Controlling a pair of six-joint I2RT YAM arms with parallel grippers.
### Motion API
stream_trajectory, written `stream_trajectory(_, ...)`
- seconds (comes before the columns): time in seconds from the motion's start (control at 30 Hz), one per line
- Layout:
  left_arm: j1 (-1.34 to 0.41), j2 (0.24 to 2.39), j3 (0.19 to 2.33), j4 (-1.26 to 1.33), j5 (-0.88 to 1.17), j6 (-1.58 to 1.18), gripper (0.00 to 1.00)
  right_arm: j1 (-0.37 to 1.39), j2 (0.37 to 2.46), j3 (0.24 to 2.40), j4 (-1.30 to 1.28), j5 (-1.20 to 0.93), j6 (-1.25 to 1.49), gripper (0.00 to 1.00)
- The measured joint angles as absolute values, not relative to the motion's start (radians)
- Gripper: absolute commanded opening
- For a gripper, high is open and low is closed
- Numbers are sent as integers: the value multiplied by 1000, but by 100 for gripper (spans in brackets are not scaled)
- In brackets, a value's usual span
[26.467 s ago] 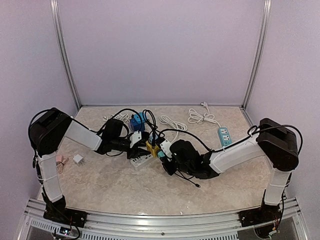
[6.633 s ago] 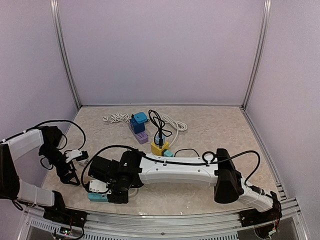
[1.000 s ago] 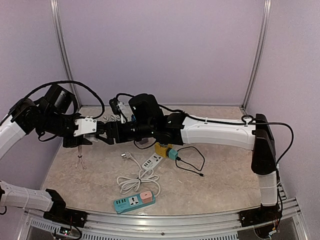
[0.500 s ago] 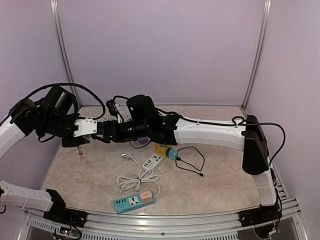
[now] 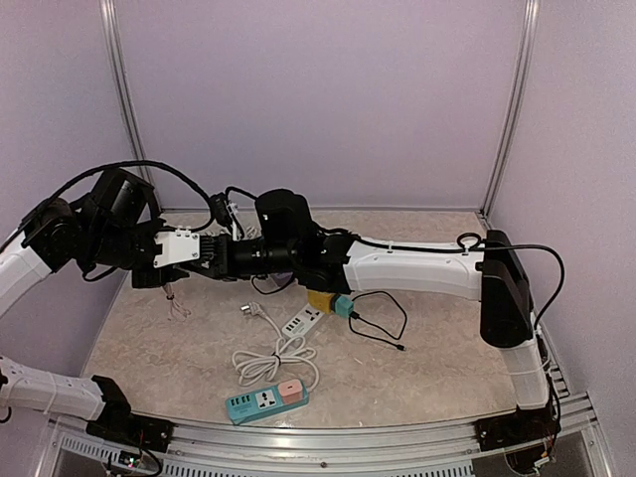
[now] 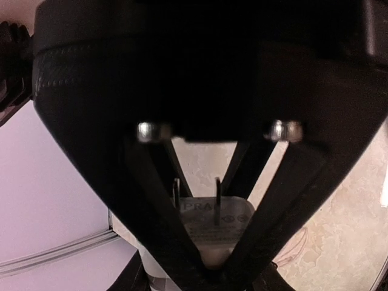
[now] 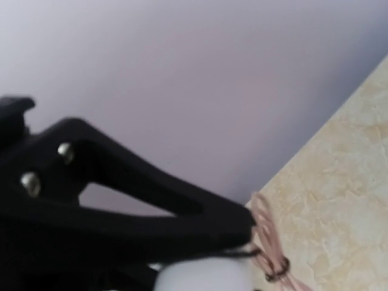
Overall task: Insert the plug
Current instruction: Pick up the plug from the center of the board, then insert the plug into the socket.
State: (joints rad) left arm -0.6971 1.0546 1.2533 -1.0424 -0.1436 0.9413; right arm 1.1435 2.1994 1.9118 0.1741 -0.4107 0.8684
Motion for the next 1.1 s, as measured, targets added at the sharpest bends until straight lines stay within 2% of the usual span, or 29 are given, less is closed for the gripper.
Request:
stream_trajectory(0.13,-699,1059,1251,-1036,-162,944,95,1143,2199,1913,168,-396,875,0)
stream_trajectory(0.17,-699,1058,1251,-1036,-162,939,98,1144,2199,1913,167,-398,852,0)
stream_trajectory(0.4,-679,1032,1265,-1057,-186,889,99,1166,2132,1824,166,-381,662,0)
stream_trajectory(0.67,-598,963,1504,-1159,-143,815,99,1184,1925,1663,259,-380,381,0)
stream_trajectory(0.8,-572,851,1571,-1159,2,778,99,1208,1846,1582,377,-384,259,0)
stream_trajectory(0.93,-572,762,1567,-1155,300,739,99,1236,1821,1521,507,-390,167,0)
stream_trajectory(1.0,-574,752,1540,-1136,446,695,92,1245,1821,1492,587,-404,125,0)
stream_trajectory(1.1,-580,780,1511,-1097,577,630,76,1256,1821,1475,642,-410,94,0)
